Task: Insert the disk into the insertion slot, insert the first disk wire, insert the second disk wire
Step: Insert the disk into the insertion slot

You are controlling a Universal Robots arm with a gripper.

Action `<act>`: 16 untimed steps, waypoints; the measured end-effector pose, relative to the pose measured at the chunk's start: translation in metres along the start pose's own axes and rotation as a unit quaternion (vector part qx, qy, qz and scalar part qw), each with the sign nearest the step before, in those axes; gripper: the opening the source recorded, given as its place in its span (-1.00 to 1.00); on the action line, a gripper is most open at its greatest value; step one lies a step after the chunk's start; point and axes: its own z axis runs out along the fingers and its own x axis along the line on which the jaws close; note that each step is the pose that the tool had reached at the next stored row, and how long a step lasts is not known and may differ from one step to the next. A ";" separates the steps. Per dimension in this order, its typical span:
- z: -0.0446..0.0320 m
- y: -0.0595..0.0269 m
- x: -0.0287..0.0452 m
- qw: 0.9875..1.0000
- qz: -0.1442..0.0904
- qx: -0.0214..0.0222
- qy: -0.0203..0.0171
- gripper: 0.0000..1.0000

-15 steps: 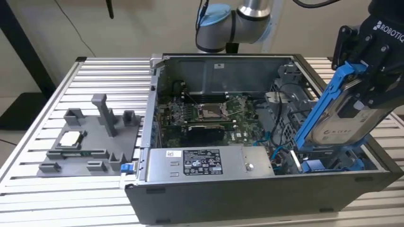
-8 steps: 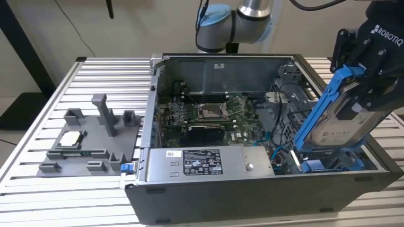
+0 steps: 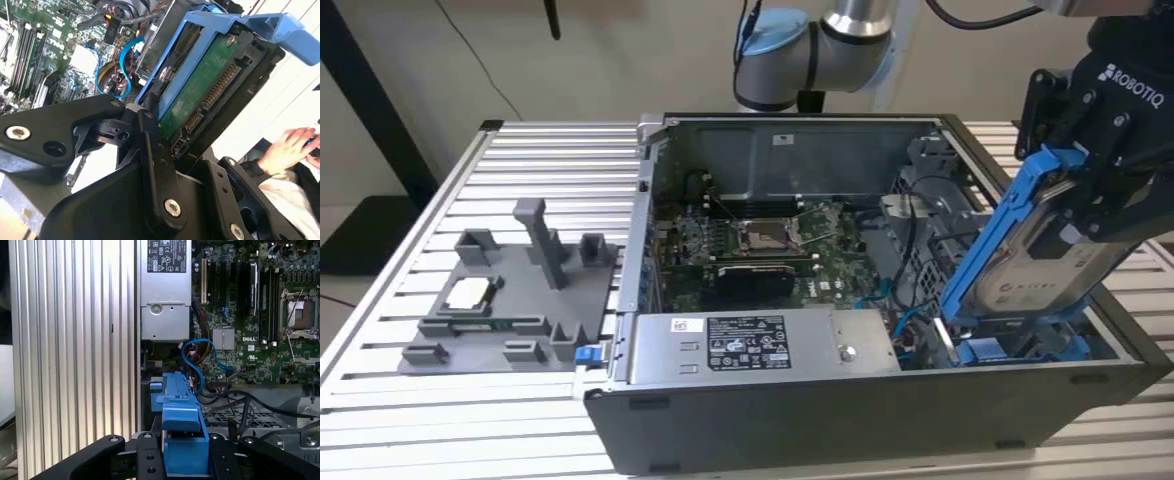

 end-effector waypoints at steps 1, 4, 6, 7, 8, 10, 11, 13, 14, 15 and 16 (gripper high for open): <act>0.0000 0.0000 0.0000 1.000 0.000 0.000 0.000 -0.35; 0.0002 0.0000 0.0000 1.000 0.000 0.000 0.000 -0.35; 0.0005 0.0000 0.0000 1.000 0.000 0.000 0.000 -0.35; 0.0010 0.0000 0.0000 1.000 0.000 0.000 0.000 -0.35; 0.0016 -0.0001 0.0000 1.000 0.000 0.000 0.000 -0.35; 0.0031 -0.0001 0.0000 1.000 0.000 0.000 0.000 -0.35; 0.0038 -0.0002 -0.0001 1.000 0.000 0.000 0.000 -0.35; 0.0050 -0.0003 -0.0001 1.000 0.000 0.000 0.000 -0.35; 0.0054 -0.0003 -0.0001 1.000 0.000 0.000 0.000 -0.35; 0.0054 -0.0003 0.0000 1.000 0.000 0.000 0.000 -0.35; 0.0055 -0.0003 0.0000 1.000 0.000 0.000 0.000 -0.35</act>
